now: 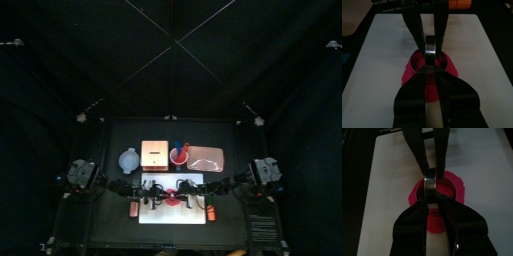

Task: Get the cutter from the drawer then cut the dough then place the extra dough in the bowl
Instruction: Cut the dough

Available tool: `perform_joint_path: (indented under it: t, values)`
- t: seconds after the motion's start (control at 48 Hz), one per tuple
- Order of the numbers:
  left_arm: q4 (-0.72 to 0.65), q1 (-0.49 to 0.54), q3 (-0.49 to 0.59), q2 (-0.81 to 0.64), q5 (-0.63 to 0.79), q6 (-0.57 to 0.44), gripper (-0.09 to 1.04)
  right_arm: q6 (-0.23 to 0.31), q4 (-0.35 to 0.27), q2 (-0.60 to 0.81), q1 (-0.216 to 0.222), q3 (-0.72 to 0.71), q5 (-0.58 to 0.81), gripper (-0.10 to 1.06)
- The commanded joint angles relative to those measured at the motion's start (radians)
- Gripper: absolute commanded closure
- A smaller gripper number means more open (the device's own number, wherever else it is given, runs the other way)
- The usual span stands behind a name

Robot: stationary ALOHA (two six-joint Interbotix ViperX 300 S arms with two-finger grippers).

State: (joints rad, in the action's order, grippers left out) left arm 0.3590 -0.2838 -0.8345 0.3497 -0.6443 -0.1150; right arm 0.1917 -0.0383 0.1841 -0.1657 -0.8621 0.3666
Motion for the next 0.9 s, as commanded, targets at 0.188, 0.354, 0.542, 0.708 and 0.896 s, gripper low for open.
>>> perform_joint_path:
  t: [0.188,0.354,0.542,0.708,0.896]
  values:
    - [0.002,-0.012,-0.034,0.026,0.087,0.006,0.50,0.003,-0.003,0.029,-0.002,-0.011,-0.034,0.40]
    - [0.002,-0.012,-0.034,0.023,0.089,0.005,0.50,0.003,-0.003,0.031,0.002,-0.011,-0.034,0.40]
    - [0.002,-0.012,-0.034,0.018,0.089,0.005,0.50,0.003,0.000,0.026,0.003,-0.006,-0.034,0.40]
    - [0.002,-0.012,-0.034,0.014,0.089,0.005,0.50,0.003,0.006,0.018,0.005,0.000,-0.035,0.40]
    - [0.000,-0.012,-0.034,0.005,0.089,0.000,0.50,0.003,0.011,0.015,0.005,0.009,-0.054,0.40]
